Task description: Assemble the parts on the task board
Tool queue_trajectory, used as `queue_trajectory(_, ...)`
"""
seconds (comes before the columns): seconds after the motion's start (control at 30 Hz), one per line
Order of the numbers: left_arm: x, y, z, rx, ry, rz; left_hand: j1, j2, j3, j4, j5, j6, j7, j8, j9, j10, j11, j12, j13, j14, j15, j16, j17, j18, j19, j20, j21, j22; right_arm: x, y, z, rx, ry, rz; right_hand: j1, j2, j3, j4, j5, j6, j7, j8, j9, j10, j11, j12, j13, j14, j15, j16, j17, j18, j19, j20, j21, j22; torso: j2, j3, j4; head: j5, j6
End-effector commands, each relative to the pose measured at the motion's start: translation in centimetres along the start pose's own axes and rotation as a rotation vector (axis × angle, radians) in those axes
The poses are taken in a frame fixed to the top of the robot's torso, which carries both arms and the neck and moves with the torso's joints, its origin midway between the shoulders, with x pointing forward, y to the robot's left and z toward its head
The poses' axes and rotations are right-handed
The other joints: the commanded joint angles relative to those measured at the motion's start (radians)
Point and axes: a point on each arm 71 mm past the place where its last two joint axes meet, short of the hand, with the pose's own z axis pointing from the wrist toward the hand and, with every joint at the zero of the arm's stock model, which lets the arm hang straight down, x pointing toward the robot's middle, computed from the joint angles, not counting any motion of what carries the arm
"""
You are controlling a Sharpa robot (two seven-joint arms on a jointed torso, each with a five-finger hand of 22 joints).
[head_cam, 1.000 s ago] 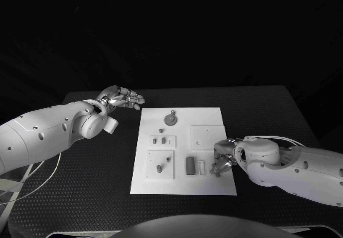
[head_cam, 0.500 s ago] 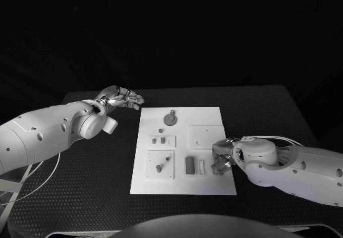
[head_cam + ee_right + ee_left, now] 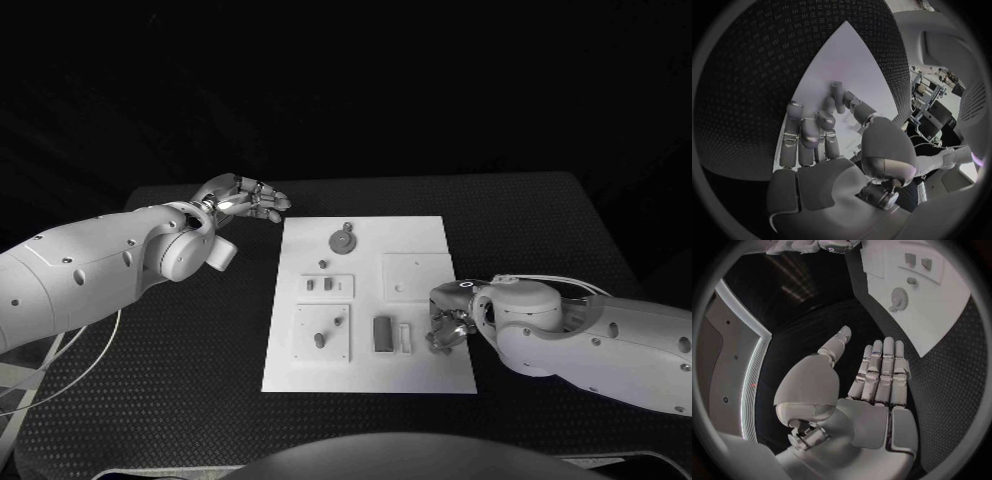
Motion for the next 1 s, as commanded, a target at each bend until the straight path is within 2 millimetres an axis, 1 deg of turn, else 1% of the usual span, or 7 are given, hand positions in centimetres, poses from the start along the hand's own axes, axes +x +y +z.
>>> queue_trajectory(0.03, 0.2, -0.1, 0.0, 0.008, 0.013, -0.008, -0.008, 0.001, -0.006, -0.002, -0.003, -0.005, -0.001, -0.004, -0.001, -0.003, 0.000, 0.004, -0.002, 0.000, 0.005, -0.004, 0.001, 0.000, 0.000, 0.003, 0.004, -0.001, 1.8, -1.6, 0.3, 0.073, 0.054, 0.109, 0.127, 0.113, 0.001, 0.000, 0.002, -0.057, 0.067, -0.008, -0.153, 0.013, 0.000, 0.008, 0.000, 0.011, 0.000, 0.008, 0.007, 0.018, 0.003, 0.001, 0.005, 0.019, 0.000, -0.0005, 0.0009, 0.002, 0.001)
queue_trajectory(0.07, 0.2, -0.1, 0.0, 0.008, 0.014, -0.009, -0.008, 0.001, -0.006, -0.002, -0.003, -0.005, -0.001, -0.004, -0.001, -0.003, 0.000, 0.004, -0.002, 0.000, 0.005, -0.004, 0.001, 0.000, 0.000, 0.003, 0.004, -0.001, 1.8, -1.6, 0.3, 0.071, 0.056, 0.130, 0.128, 0.112, 0.001, 0.000, 0.002, -0.056, 0.066, -0.007, -0.153, 0.014, 0.000, 0.009, 0.000, 0.012, -0.001, 0.009, 0.007, 0.018, 0.003, 0.001, 0.006, 0.019, 0.000, -0.0007, 0.0007, 0.002, 0.002)
queue_trajectory(0.1, 0.3, -0.2, 0.0, 0.008, 0.014, -0.009, -0.008, 0.001, -0.006, -0.002, -0.003, -0.005, -0.001, -0.004, -0.001, -0.003, 0.000, 0.004, -0.002, 0.000, 0.005, -0.004, 0.001, 0.000, 0.000, 0.003, 0.004, -0.001, 1.5, -1.7, 0.3, 0.069, 0.059, 0.202, 0.127, 0.110, 0.000, 0.001, 0.002, -0.051, 0.065, -0.005, -0.152, 0.017, -0.002, 0.009, -0.001, 0.015, -0.002, 0.009, 0.008, 0.018, 0.006, 0.000, 0.007, 0.018, 0.000, -0.0013, 0.0013, 0.003, 0.002)
queue_trajectory(0.2, 0.3, -0.2, 0.1, 0.008, 0.014, -0.009, -0.008, 0.001, -0.006, -0.002, -0.003, -0.005, -0.001, -0.004, -0.001, -0.003, 0.000, 0.004, -0.002, 0.000, 0.005, -0.004, 0.002, 0.000, 0.000, 0.003, 0.004, -0.001, 0.9, -1.9, 0.3, 0.066, 0.064, 0.326, 0.126, 0.106, -0.001, 0.001, 0.002, -0.046, 0.062, -0.002, -0.150, 0.020, -0.004, 0.009, -0.001, 0.019, -0.003, 0.010, 0.011, 0.018, 0.008, -0.001, 0.008, 0.018, 0.000, -0.0011, 0.0017, 0.004, 0.002)
queue_trajectory(0.43, 0.2, -0.2, 0.1, 0.008, 0.015, -0.009, -0.008, 0.001, -0.006, -0.002, -0.003, -0.005, -0.001, -0.004, -0.001, -0.003, 0.000, 0.004, -0.002, 0.000, 0.005, -0.004, 0.002, 0.000, 0.000, 0.003, 0.004, -0.001, -0.1, -1.4, 0.2, 0.046, 0.078, 0.498, 0.124, 0.103, -0.002, 0.001, 0.002, -0.040, 0.060, 0.002, -0.149, 0.025, -0.007, 0.012, -0.001, 0.025, -0.006, 0.012, 0.017, 0.018, 0.013, -0.003, 0.009, 0.016, 0.001, -0.0007, 0.0007, 0.006, 0.001)
queue_trajectory(0.63, 0.3, -0.1, 0.0, 0.007, 0.017, -0.009, -0.008, 0.001, -0.006, -0.002, -0.003, -0.005, -0.001, -0.004, -0.001, -0.003, 0.000, 0.004, -0.002, 0.000, 0.005, -0.004, 0.002, 0.000, 0.000, 0.003, 0.004, -0.001, -0.2, -1.2, 0.2, 0.048, 0.106, 0.610, 0.123, 0.103, -0.003, 0.001, 0.002, -0.039, 0.059, 0.003, -0.149, 0.026, -0.008, 0.012, -0.002, 0.026, -0.008, 0.011, 0.014, 0.018, 0.015, -0.004, 0.009, 0.016, 0.001, 0.0000, 0.0005, 0.007, -0.001)
queue_trajectory(1.0, 0.4, -0.2, 0.1, 0.008, 0.020, -0.010, -0.008, 0.000, -0.006, -0.002, -0.003, -0.005, -0.001, -0.004, -0.001, -0.003, 0.000, 0.004, -0.002, 0.000, 0.005, -0.005, 0.003, 0.000, 0.000, 0.003, 0.004, -0.001, -0.2, -0.3, 0.3, 0.032, 0.123, 0.652, 0.121, 0.103, -0.003, 0.001, 0.002, -0.039, 0.059, 0.003, -0.149, 0.025, -0.008, 0.008, -0.005, 0.023, -0.009, 0.010, 0.007, 0.018, 0.015, -0.004, 0.009, 0.015, 0.000, 0.0004, -0.0015, 0.008, -0.002)
